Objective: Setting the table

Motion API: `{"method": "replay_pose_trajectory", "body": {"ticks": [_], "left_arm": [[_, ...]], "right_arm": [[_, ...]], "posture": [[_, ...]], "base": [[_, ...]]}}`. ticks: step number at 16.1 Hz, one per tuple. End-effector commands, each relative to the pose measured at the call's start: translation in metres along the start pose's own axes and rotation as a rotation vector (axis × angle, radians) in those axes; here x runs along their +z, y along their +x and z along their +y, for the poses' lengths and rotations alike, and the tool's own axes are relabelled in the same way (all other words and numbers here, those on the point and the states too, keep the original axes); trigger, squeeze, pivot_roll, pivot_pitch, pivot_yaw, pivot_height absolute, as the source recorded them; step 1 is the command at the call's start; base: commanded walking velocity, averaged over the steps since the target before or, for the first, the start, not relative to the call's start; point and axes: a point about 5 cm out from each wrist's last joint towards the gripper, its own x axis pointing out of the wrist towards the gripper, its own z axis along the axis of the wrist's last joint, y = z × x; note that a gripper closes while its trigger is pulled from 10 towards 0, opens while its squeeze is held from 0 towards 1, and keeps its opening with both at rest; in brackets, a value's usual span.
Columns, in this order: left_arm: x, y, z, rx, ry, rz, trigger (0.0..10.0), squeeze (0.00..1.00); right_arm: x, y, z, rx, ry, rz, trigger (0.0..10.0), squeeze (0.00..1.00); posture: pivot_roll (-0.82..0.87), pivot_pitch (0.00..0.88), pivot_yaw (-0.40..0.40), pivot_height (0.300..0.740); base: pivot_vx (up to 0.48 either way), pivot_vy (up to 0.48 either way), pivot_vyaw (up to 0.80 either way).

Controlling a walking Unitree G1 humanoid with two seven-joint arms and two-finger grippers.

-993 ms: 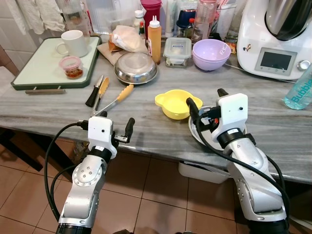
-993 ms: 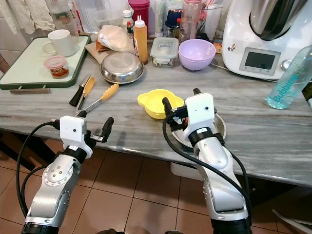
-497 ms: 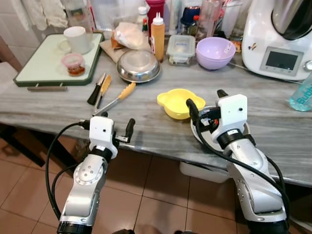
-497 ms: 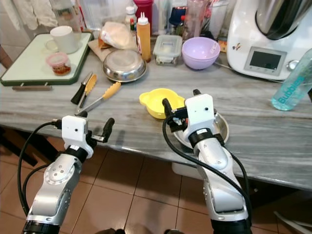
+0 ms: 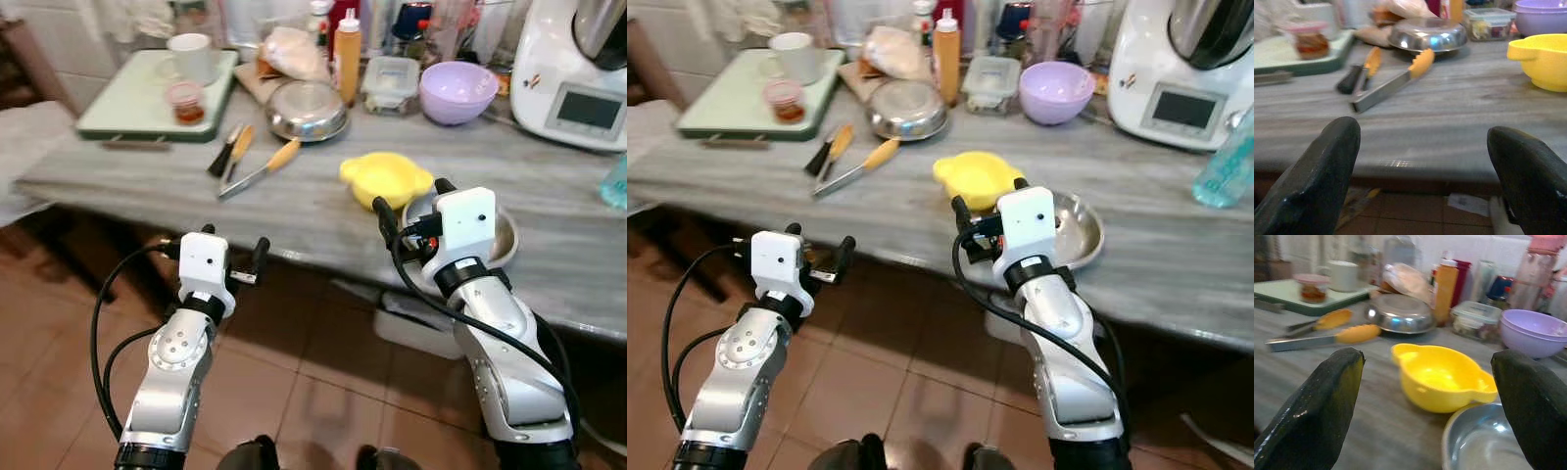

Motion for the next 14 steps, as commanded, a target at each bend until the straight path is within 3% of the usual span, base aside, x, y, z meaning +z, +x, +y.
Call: {"method": "replay_pose_trajectory", "body": {"ticks": [1,11,14], "left_arm": [[-0.0051,-0.0016,0.0007,0.002,0.011,0.025,10.0,0.00],[-0.0084,-0.0017,-0.0009,0.007,0.011,0.033,10.0,0.00],[-0.0094,-0.0016,-0.0025,0.005,0.008,0.035,10.0,0.00]], "right_arm": [[0.0012,0.0013,-0.0010,-0.007,0.001,-0.004,10.0,0.00],[0.0000,0.0050,-0.0029,-0.002,-0.003,0.002,10.0,0.00],[-0.0002,0.0051,-0.0031,-0.002,-0.004,0.004,10.0,0.00]], "posture": [[-0.07,0.105,0.031,0.740],[-0.07,0.096,0.017,0.740],[-0.07,0.097,0.015,0.740]], "base": [[-0.311,0.000,0.00],[-0.313,0.000,0.00],[-0.315,0.000,-0.44]]}}
